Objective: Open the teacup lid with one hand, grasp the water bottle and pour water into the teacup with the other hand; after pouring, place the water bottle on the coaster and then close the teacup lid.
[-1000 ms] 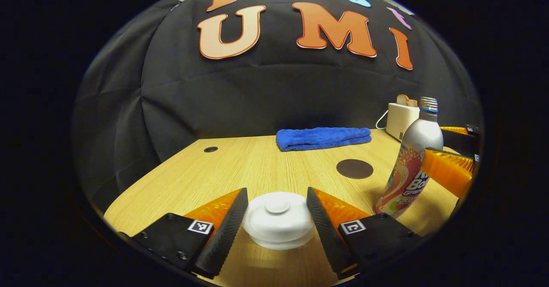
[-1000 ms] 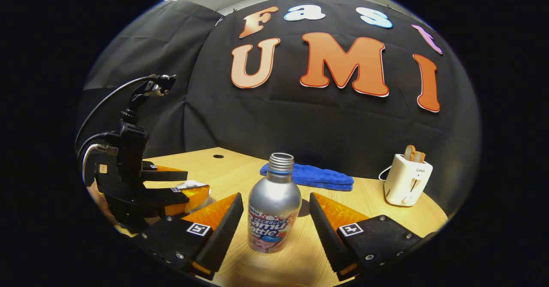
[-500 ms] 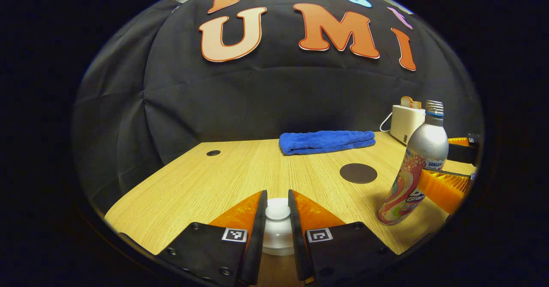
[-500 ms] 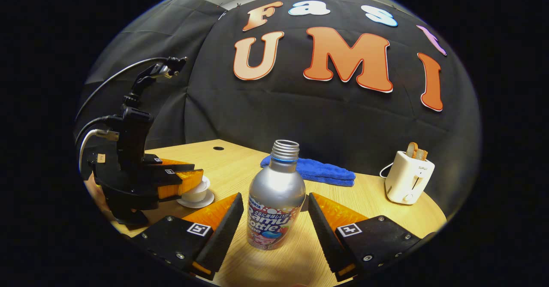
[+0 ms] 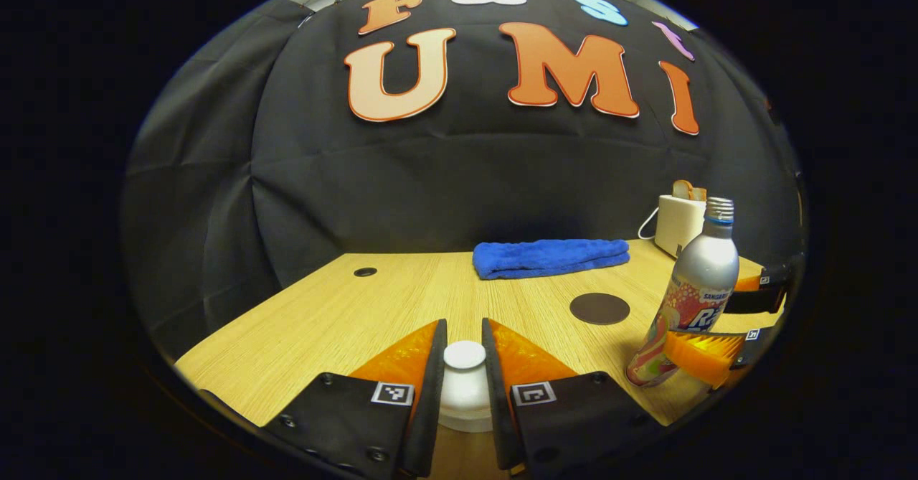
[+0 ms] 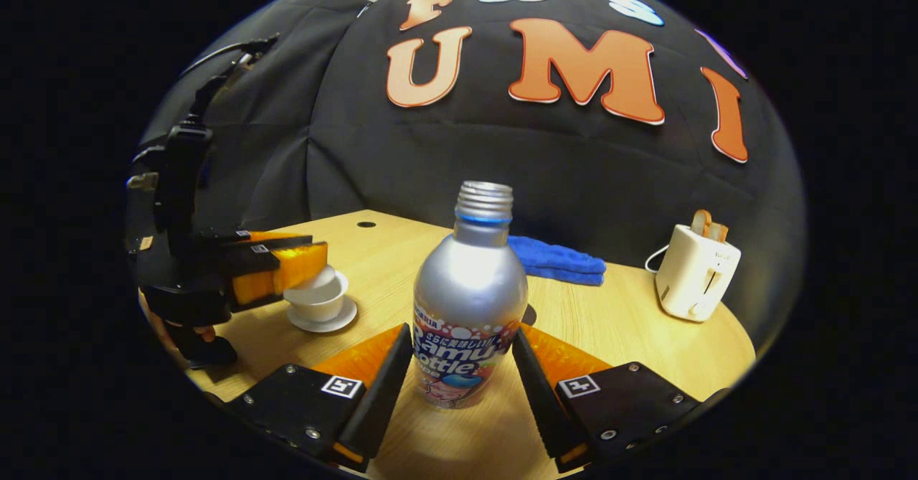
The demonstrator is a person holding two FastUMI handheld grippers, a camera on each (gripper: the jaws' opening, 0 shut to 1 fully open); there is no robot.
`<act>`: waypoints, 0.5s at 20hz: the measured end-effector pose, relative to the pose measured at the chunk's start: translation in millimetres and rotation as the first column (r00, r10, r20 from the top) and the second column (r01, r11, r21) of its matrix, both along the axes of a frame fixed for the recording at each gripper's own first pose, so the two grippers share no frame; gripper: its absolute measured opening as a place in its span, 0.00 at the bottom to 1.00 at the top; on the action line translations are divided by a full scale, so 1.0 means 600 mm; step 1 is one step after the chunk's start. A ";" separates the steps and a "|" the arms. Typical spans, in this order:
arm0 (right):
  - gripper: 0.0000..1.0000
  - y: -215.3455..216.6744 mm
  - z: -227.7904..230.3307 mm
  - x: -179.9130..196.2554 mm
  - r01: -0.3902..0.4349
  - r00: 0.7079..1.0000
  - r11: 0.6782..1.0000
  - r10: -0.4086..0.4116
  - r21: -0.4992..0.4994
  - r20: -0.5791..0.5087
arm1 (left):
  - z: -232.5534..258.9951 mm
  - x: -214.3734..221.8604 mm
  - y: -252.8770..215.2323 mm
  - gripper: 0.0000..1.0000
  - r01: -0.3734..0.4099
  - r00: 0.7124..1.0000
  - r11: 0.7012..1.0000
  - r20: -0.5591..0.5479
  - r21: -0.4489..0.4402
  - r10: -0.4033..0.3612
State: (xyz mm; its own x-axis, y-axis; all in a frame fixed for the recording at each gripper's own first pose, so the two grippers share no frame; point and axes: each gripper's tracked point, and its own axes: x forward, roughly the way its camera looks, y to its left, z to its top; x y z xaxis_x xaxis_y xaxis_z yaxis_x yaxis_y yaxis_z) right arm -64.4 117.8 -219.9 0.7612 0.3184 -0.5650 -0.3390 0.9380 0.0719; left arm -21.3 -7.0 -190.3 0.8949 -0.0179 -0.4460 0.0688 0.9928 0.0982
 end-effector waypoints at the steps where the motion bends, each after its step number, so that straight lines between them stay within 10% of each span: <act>1: 0.83 0.003 -0.003 0.000 0.009 1.000 1.000 -0.009 0.017 -0.015 | 0.001 -0.001 0.004 0.36 -0.006 1.000 1.000 0.007 0.003 0.006; 10: 0.74 0.016 0.010 0.011 0.002 1.000 0.999 -0.001 0.036 -0.012 | 0.010 -0.007 0.030 0.36 -0.036 0.999 0.999 0.020 -0.011 0.036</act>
